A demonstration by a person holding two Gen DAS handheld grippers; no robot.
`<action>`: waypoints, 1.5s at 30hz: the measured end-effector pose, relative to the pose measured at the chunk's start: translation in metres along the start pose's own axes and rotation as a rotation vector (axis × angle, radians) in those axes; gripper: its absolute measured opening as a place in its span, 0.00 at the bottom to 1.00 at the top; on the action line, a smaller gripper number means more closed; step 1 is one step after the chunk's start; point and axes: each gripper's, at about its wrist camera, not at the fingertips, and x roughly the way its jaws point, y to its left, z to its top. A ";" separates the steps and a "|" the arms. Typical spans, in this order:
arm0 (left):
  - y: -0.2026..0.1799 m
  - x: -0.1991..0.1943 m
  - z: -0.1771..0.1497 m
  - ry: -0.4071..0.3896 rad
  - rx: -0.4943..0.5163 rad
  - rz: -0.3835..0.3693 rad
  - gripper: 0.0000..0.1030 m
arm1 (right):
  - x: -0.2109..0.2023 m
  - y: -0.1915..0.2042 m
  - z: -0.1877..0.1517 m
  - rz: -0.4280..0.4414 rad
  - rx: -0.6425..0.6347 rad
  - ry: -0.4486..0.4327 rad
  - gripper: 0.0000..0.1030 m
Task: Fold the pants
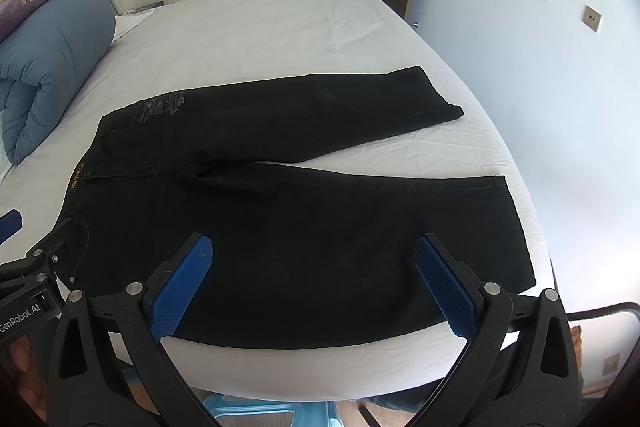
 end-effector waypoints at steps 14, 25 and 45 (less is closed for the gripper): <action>0.002 0.002 -0.005 0.003 -0.002 -0.001 1.00 | -0.001 0.004 -0.006 0.006 -0.002 0.003 1.00; 0.005 0.014 -0.005 0.018 -0.002 0.000 1.00 | 0.010 0.008 -0.006 0.010 -0.018 0.024 1.00; 0.084 0.151 0.098 0.083 0.186 -0.019 1.00 | 0.118 0.049 0.114 0.349 -0.342 0.018 1.00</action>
